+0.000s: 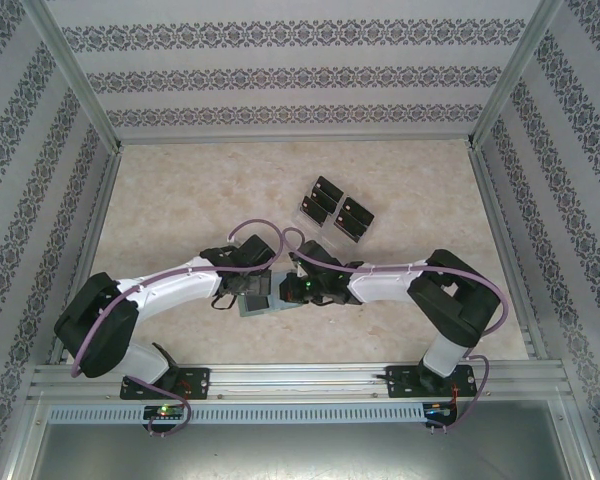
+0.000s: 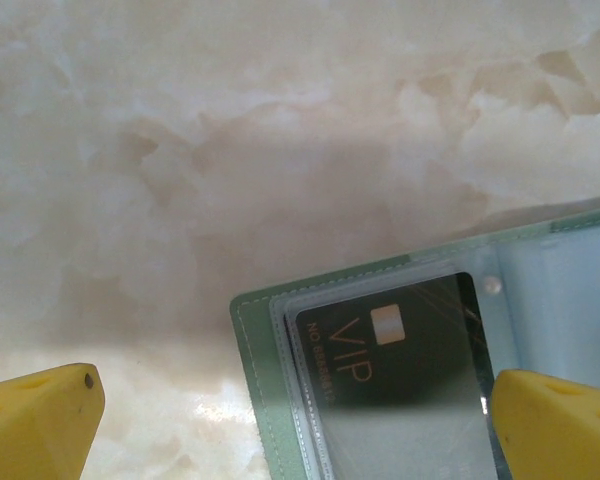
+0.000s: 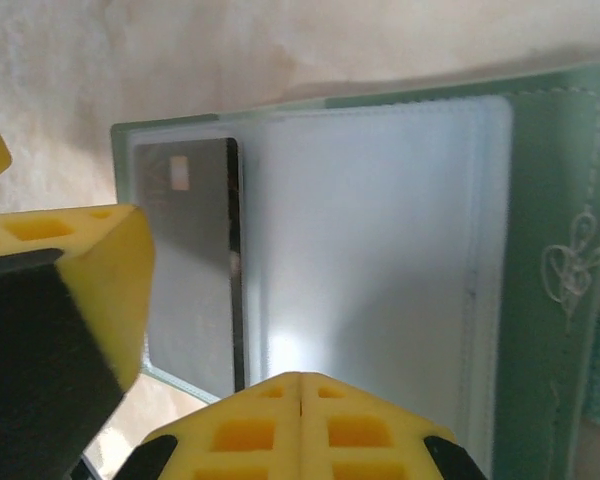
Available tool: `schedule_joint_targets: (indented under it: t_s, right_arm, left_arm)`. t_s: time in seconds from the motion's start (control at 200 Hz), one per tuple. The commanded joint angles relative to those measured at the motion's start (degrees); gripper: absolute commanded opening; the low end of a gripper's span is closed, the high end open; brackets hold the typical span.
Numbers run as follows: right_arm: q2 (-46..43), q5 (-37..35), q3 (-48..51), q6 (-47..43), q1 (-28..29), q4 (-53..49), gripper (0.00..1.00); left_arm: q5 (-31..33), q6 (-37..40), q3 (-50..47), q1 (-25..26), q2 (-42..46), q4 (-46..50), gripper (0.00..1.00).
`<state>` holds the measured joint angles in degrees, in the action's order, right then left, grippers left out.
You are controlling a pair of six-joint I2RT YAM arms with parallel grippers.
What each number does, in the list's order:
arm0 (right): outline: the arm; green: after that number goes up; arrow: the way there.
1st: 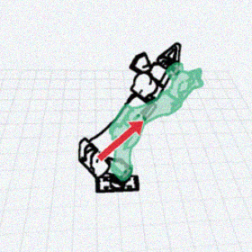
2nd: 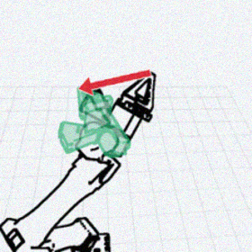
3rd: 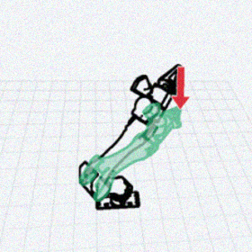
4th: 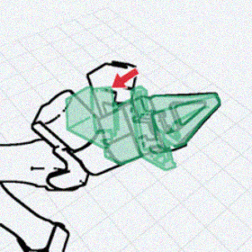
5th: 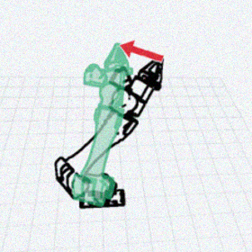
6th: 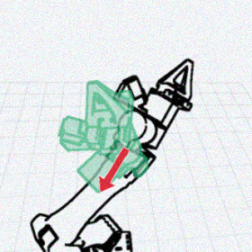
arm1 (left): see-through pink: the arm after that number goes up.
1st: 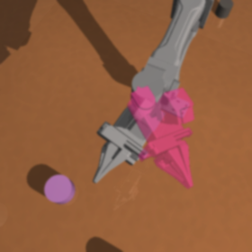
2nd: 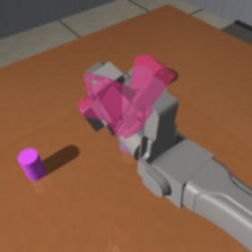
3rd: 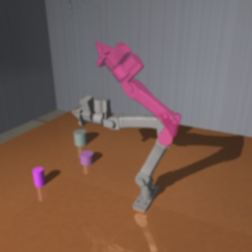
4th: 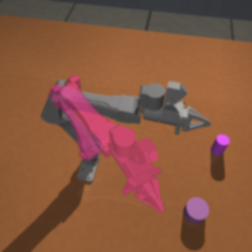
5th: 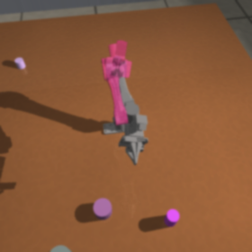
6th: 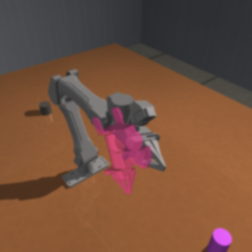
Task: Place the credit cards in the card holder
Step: Press the card into the card slot of the card holder.
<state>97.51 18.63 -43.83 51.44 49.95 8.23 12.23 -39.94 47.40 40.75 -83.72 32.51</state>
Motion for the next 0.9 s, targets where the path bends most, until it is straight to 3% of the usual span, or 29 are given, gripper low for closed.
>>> schedule_joint_targets:
  t_s: [0.0,0.39,0.894]
  right_arm:
    - [0.4,-1.5,2.8,1.4,-1.2,2.7,0.0]
    - [-0.5,-2.0,5.0,1.8,-1.9,3.6,0.0]
    - [-1.3,-2.2,6.2,2.2,-2.5,4.0,0.0]
  left_arm:
    - [-0.9,-0.3,-0.7,-0.5,0.7,-1.0,1.0]
    - [-5.1,-0.2,-1.1,0.5,-1.6,-4.8,1.0]
    - [-4.0,-1.1,-2.9,1.5,-5.4,-6.5,1.0]
